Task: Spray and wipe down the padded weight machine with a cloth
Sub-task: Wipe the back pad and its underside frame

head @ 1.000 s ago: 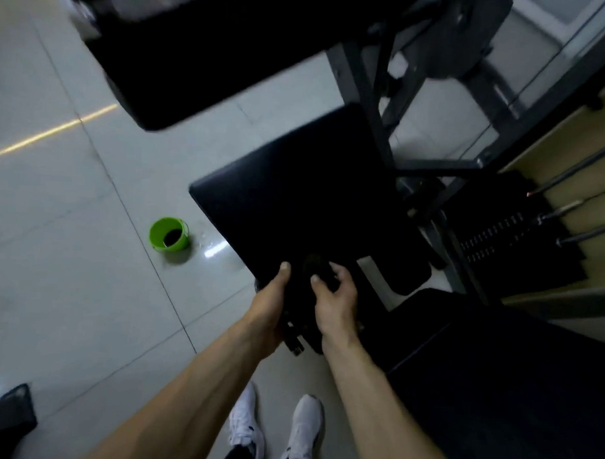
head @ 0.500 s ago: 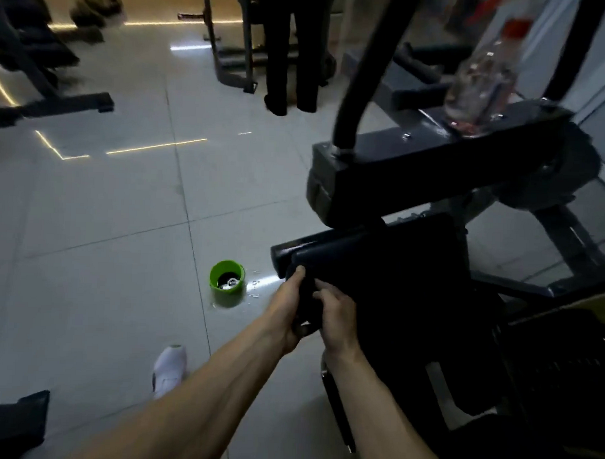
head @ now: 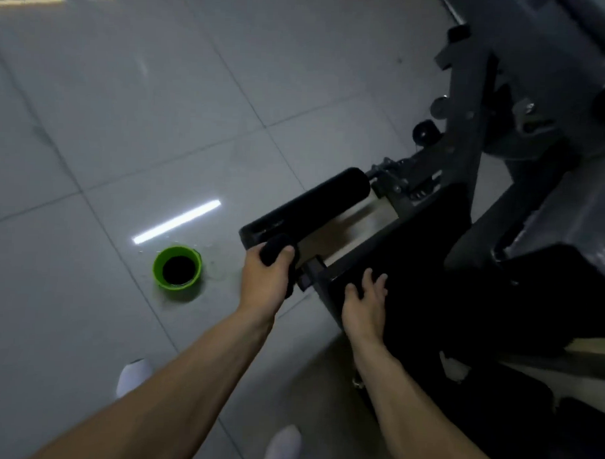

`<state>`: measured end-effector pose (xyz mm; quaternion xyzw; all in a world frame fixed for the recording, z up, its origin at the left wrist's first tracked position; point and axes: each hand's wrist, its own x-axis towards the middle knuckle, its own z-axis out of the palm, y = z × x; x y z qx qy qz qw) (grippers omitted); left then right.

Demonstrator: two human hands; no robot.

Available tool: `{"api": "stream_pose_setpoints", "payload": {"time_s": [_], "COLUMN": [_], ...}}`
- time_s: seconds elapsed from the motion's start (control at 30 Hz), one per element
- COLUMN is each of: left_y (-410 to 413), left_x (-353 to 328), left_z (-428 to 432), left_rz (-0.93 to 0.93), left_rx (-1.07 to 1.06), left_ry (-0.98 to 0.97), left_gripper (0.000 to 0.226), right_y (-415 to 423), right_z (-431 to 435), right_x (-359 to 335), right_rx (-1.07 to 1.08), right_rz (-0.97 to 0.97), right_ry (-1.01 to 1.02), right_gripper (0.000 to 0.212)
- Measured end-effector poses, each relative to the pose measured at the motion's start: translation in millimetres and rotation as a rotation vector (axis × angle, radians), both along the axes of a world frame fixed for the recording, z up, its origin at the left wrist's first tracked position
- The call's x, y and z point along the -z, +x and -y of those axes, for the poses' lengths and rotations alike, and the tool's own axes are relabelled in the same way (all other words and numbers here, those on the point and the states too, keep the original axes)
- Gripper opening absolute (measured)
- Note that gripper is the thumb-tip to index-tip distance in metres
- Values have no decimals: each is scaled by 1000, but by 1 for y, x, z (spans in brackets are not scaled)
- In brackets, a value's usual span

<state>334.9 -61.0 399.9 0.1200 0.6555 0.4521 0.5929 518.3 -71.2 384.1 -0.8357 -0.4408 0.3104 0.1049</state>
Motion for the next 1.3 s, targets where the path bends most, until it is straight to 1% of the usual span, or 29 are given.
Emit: {"api": "stream_pose_setpoints", "payload": {"time_s": [0.03, 0.07, 0.13, 0.2, 0.27, 0.37, 0.43, 0.53, 0.57, 0.67, 0.73, 0.8, 0.83, 0.93, 1.0, 1.07, 1.1, 1.13, 1.17, 1.2, 1.3], "left_y": [8, 19, 47, 73, 86, 87, 94, 122, 130, 130, 110, 90, 86, 99, 118, 135, 139, 140, 139, 132, 108], "left_x": [8, 15, 31, 43, 47, 55, 59, 55, 55, 64, 65, 63, 62, 61, 67, 79, 83, 85, 87, 88, 95], "left_z": [-8, -16, -22, -16, -7, -9, -33, -89, -104, -110, -86, -59, -51, -64, -99, -132, -140, -144, -140, -133, -107], "left_rz": [-24, -37, -82, -185, -278, -344, -381, -346, -328, -358, -388, -407, -422, -421, -358, -269, -238, -226, -225, -239, -263], "left_rx": [68, 145, 361, 580, 693, 729, 778, 870, 889, 983, 1085, 1111, 1105, 1098, 1122, 1149, 1146, 1150, 1157, 1170, 1162], "left_ry": [24, 53, 153, 262, 319, 332, 330, 326, 319, 397, 463, 484, 485, 456, 442, 442, 437, 466, 515, 574, 734], "left_gripper": [32, 34, 44, 49, 51, 49, 43, 24, 23, 32, 48, 59, 62, 58, 54, 49, 47, 47, 51, 55, 59], "right_y": [-2, -4, -3, 3, 7, 2, 2, 4, 6, 11, 15, 14, 12, 9, 13, 24, 34, 45, 56, 65, 84], "right_z": [1, 0, 2, 5, 7, 15, 16, 15, 16, 20, 27, 35, 37, 41, 35, 26, 19, 7, -6, -21, -65], "right_x": [4, 8, 11, 13, 11, 8, 9, 13, 14, 15, 17, 20, 21, 20, 20, 21, 24, 28, 32, 35, 46], "right_rx": [-27, -37, -22, -30, -18, -13, -24, -34, -35, -74, -86, -96, -97, -61, 39, 114, 130, 147, 163, 182, 224], "right_rz": [21, 32, 40, 45, 31, -37, -46, -42, -40, -14, 13, 14, 10, -7, -9, 89, 148, 199, 219, 204, 76], "right_ry": [-7, -1, 15, 18, 15, 20, 45, 57, 54, 61, 63, 70, 67, 85, 152, 352, 441, 508, 535, 527, 384], "right_gripper": [60, 60, 60, 59, 58, 58, 59, 61, 60, 58, 58, 56, 55, 53, 45, 37, 37, 38, 39, 40, 51]}}
